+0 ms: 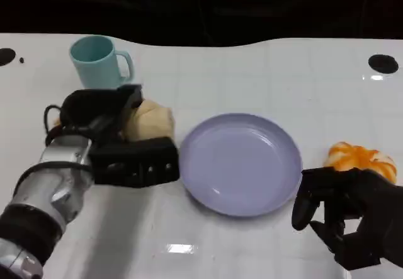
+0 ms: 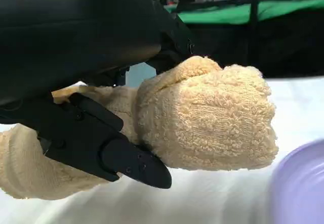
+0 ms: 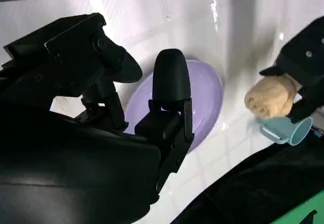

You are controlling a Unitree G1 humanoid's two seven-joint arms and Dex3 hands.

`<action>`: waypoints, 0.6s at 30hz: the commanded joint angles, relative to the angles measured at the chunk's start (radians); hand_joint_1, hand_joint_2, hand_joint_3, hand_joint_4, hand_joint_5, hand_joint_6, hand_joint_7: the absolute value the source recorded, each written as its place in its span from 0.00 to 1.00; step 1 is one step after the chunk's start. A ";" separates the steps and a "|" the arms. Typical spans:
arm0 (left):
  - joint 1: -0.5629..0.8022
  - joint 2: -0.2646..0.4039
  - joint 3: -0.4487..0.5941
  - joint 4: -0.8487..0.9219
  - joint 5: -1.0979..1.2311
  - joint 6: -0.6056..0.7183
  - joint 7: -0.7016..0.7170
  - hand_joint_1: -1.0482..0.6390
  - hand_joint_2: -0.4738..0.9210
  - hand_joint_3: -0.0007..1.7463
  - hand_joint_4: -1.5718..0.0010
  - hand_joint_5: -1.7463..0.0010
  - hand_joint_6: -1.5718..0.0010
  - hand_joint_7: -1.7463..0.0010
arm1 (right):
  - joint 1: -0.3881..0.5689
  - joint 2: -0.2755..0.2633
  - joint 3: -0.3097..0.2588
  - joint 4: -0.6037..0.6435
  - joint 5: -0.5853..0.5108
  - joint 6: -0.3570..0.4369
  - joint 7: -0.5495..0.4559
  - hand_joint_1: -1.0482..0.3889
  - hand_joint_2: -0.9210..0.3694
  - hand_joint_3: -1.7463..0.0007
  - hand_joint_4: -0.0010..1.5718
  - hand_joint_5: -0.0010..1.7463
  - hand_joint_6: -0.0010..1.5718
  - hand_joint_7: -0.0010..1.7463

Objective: Grasp the towel on the left side of the plate with the left hand and place it into the plate.

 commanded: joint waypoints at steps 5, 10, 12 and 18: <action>0.008 -0.033 -0.020 -0.226 0.023 0.050 -0.124 0.47 0.99 0.05 0.46 0.00 0.63 0.13 | -0.002 -0.007 -0.001 0.000 0.001 0.005 -0.002 0.73 0.30 0.36 0.48 1.00 0.46 0.82; -0.017 -0.090 -0.047 -0.242 0.050 0.069 -0.162 0.48 0.96 0.09 0.46 0.00 0.45 0.67 | -0.004 -0.002 0.004 -0.005 0.001 0.012 -0.005 0.73 0.30 0.36 0.48 1.00 0.45 0.82; -0.026 -0.116 -0.060 -0.241 0.057 0.069 -0.175 0.48 0.95 0.09 0.46 0.00 0.41 0.75 | -0.007 0.000 0.008 -0.011 -0.003 0.029 -0.007 0.72 0.30 0.36 0.48 1.00 0.45 0.82; -0.040 -0.174 -0.097 -0.226 0.049 0.045 -0.207 0.47 0.94 0.15 0.45 0.00 0.50 0.36 | -0.009 0.001 0.021 -0.020 -0.008 0.037 -0.013 0.72 0.30 0.37 0.48 1.00 0.45 0.82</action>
